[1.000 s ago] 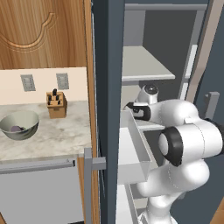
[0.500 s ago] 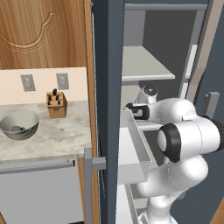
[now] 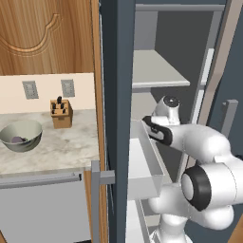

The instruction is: Take the eggplant, chicken drumstick, and garlic from the freezer and place them in the bowl on the counter.

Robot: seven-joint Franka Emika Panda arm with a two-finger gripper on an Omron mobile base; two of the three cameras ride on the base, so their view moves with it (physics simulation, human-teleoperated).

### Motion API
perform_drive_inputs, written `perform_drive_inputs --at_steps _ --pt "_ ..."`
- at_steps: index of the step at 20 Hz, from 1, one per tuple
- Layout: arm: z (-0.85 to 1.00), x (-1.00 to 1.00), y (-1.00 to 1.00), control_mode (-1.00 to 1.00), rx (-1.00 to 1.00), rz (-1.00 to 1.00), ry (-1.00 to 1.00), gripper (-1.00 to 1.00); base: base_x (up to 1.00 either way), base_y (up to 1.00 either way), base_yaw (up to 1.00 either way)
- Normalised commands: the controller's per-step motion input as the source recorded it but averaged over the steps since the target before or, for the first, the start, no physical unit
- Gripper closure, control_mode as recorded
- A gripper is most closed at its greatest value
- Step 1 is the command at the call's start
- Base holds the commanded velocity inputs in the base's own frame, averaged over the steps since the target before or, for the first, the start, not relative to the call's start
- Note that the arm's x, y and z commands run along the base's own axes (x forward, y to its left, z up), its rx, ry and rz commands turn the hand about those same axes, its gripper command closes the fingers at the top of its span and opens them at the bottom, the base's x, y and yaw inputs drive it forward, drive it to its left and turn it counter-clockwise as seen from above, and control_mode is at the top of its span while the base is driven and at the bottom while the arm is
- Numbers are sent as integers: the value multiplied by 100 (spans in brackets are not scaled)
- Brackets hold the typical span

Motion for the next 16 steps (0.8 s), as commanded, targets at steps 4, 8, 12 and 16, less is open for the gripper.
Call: perform_drive_inputs --at_steps 4,8,12,16 --pt "43 -73 0 -100 0 0 11 100 0 0 0" --pt "38 -59 0 -100 0 0 27 100 0 0 0" --pt "46 -57 -1 -100 0 0 22 100 0 0 0" --pt "53 -54 0 -100 0 0 9 100 0 0 0"
